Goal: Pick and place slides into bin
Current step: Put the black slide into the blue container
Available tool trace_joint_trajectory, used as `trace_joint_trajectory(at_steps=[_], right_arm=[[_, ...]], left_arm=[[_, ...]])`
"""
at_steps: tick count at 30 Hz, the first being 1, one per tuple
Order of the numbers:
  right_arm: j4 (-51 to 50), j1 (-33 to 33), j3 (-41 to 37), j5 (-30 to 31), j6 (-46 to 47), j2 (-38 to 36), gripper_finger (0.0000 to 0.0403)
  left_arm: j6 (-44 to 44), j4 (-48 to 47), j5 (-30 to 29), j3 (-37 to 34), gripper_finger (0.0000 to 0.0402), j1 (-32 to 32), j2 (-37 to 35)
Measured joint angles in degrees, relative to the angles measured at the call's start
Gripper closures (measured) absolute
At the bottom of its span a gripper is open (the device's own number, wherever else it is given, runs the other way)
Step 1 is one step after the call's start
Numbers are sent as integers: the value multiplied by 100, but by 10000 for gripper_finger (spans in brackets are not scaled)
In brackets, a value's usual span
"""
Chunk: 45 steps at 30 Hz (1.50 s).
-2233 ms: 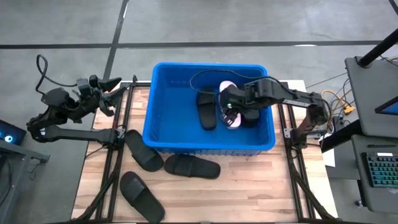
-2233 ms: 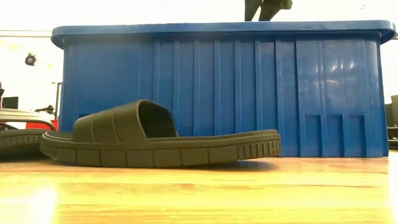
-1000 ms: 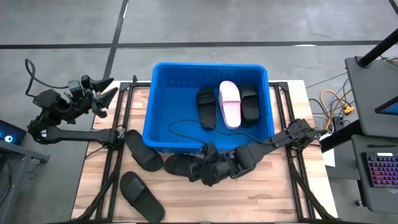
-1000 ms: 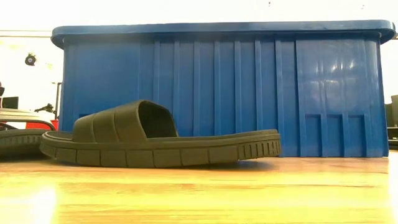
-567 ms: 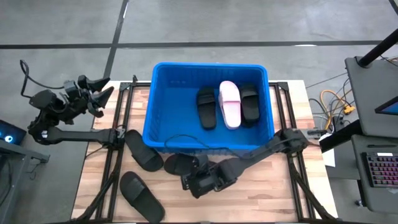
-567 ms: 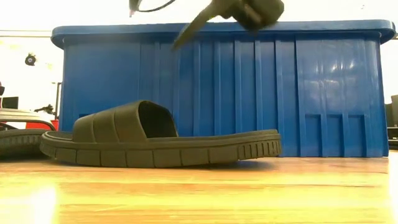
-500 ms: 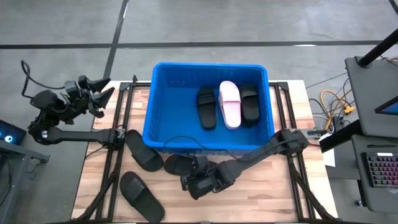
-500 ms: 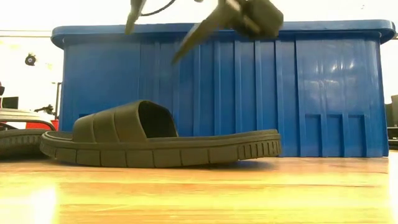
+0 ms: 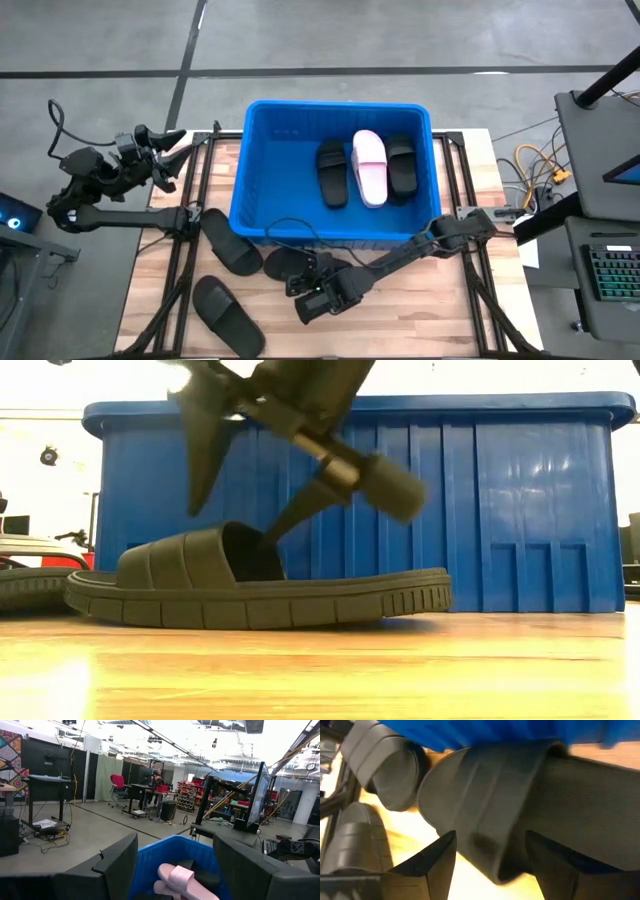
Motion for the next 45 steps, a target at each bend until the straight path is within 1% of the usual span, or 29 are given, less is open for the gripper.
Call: trace_joint_trajectory(at_steps=[4, 7, 10, 15, 16, 24, 32, 35, 37, 45], right_arm=[[487, -82, -20, 0, -77, 181, 179], [780, -125, -37, 2, -98, 197, 201], [827, -143, -34, -8, -329, 155, 253], [848, -141, 147, -71, -823, 130, 373], [841, -138, 209, -76, -940, 118, 381], [718, -76, 888, -501, -1752, 72, 392], [17, -91, 1811, -489, -3096, -219, 393], [57, -153, 2126, -453, -3656, -359, 393], [359, -190, 2061, -414, -4009, -584, 392], [626, -230, 2101, 755, -5271, -1386, 391]], left_arm=[[0, 2, 0, -24, 158, 0, 4], [0, 1, -1, -28, 158, 0, 4], [0, 4, -3, -30, 158, 1, -14], [0, 2, -4, -32, 158, 0, -37], [0, 2, -7, -34, 158, 0, -37], [0, 2, -2, -43, 158, 0, -46], [0, 4, -3, -50, 158, 2, -48], [0, 4, -1, -50, 158, 1, -48], [0, 4, 0, -50, 158, 0, -50], [-46, 12, 27, -50, 158, 2, -148]])
